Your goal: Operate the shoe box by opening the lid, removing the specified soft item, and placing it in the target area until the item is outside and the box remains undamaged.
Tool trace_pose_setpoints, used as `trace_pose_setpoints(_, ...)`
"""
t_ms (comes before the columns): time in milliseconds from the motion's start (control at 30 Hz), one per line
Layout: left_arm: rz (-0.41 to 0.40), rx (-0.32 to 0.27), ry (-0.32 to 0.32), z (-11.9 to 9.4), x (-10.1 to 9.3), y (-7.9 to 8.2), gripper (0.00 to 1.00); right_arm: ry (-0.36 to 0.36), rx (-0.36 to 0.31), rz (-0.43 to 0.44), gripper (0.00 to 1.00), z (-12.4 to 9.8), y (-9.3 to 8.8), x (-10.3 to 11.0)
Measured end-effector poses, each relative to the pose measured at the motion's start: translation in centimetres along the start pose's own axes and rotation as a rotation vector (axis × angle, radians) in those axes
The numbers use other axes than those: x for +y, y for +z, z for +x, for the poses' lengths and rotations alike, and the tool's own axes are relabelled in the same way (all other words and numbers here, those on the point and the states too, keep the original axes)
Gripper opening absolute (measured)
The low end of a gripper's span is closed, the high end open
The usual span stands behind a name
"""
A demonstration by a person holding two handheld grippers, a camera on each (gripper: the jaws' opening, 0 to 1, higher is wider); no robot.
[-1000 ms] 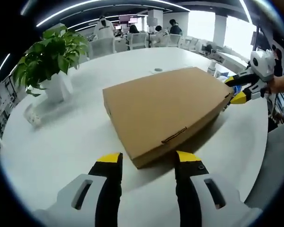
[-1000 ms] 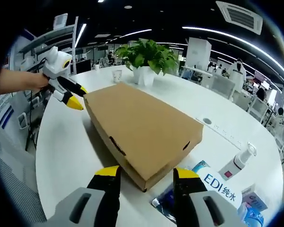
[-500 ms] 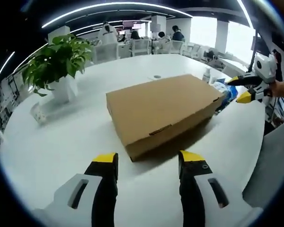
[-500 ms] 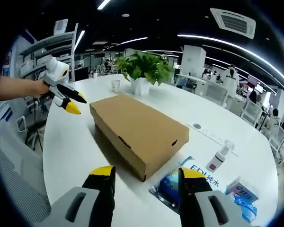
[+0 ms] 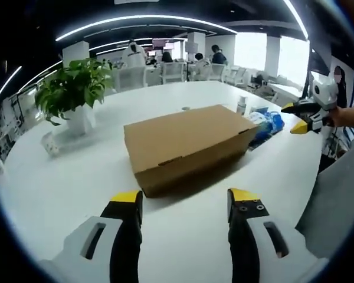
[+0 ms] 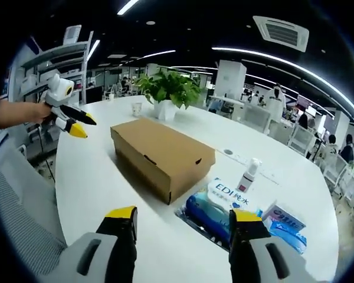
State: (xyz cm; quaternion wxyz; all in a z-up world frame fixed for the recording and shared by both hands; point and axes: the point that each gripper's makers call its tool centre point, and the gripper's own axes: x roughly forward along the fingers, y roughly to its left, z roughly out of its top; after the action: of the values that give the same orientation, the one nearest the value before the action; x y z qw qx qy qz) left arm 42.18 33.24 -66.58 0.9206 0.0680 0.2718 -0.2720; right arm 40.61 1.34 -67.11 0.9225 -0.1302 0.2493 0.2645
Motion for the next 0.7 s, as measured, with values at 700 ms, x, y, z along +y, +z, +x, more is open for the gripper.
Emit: trace_pose_setpoints(700, 0.048, -0.053, -0.029, -3.9, -5.6, -2.0, 0.79, -0.125, -0.008, 0.095, 0.82, -8.0, -5.0, -0.7)
